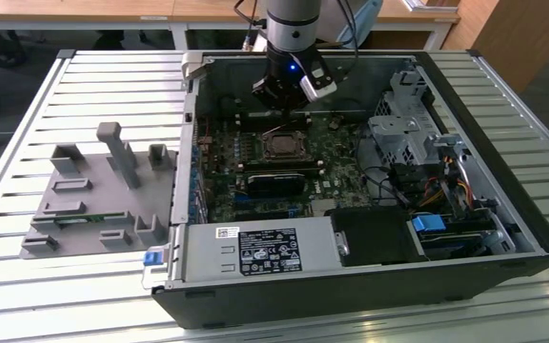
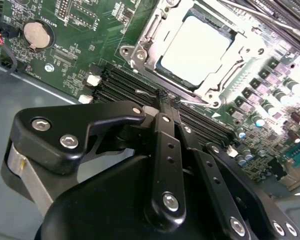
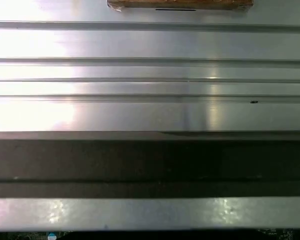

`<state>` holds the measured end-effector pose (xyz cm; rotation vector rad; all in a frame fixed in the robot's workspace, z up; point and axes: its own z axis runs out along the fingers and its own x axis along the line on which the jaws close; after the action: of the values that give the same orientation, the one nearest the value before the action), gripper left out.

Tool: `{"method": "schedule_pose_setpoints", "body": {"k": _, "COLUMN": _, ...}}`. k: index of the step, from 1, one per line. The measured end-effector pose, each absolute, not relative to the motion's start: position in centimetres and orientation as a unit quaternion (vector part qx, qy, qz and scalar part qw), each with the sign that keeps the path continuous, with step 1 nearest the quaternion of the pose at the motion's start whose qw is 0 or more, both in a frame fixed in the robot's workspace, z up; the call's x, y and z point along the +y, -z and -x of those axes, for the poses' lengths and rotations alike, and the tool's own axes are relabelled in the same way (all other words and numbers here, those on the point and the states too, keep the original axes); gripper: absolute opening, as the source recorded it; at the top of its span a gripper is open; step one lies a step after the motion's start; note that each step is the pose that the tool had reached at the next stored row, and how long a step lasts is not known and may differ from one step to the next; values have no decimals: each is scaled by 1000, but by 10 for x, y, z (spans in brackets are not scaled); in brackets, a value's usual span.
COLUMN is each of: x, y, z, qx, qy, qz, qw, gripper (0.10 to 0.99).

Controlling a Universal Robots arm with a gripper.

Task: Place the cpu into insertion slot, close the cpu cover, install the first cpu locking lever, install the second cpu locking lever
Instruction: 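Install the first cpu locking lever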

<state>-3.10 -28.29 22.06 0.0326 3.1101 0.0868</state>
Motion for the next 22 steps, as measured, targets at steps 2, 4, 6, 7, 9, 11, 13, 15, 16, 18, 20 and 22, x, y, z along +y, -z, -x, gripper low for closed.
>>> {"method": "schedule_pose_setpoints", "body": {"k": 2, "x": -283, "y": -219, "z": 29, "qx": 999, "qy": -28, "qz": -10, "qw": 15, "gripper": 106}}
{"method": "schedule_pose_setpoints", "body": {"k": 4, "x": -282, "y": -218, "z": 27, "qx": 999, "qy": -28, "qz": -10, "qw": 15, "gripper": 106}}
{"method": "schedule_pose_setpoints", "body": {"k": 6, "x": -282, "y": -217, "z": 25, "qx": 999, "qy": -28, "qz": -10, "qw": 15, "gripper": 106}}
{"method": "schedule_pose_setpoints", "body": {"k": 7, "x": -282, "y": -216, "z": 24, "qx": 999, "qy": -28, "qz": -10, "qw": 15, "gripper": 106}}
{"method": "schedule_pose_setpoints", "body": {"k": 9, "x": -282, "y": -214, "z": 23, "qx": 999, "qy": -28, "qz": -10, "qw": 15, "gripper": 106}}
{"method": "schedule_pose_setpoints", "body": {"k": 11, "x": -281, "y": -212, "z": 22, "qx": 999, "qy": -28, "qz": -11, "qw": 15, "gripper": 106}}
{"method": "schedule_pose_setpoints", "body": {"k": 13, "x": -281, "y": -210, "z": 22, "qx": 999, "qy": -28, "qz": -10, "qw": 15, "gripper": 106}}
{"method": "schedule_pose_setpoints", "body": {"k": 15, "x": -281, "y": -207, "z": 21, "qx": 999, "qy": -28, "qz": -10, "qw": 15, "gripper": 106}}
{"method": "schedule_pose_setpoints", "body": {"k": 16, "x": -281, "y": -206, "z": 21, "qx": 999, "qy": -28, "qz": -10, "qw": 15, "gripper": 106}}
{"method": "schedule_pose_setpoints", "body": {"k": 18, "x": -281, "y": -204, "z": 20, "qx": 999, "qy": -27, "qz": -11, "qw": 15, "gripper": 106}}
{"method": "schedule_pose_setpoints", "body": {"k": 20, "x": -281, "y": -204, "z": 20, "qx": 999, "qy": -26, "qz": -10, "qw": 15, "gripper": 106}}
{"method": "schedule_pose_setpoints", "body": {"k": 22, "x": -281, "y": -203, "z": 20, "qx": 999, "qy": -26, "qz": -10, "qw": 15, "gripper": 106}}
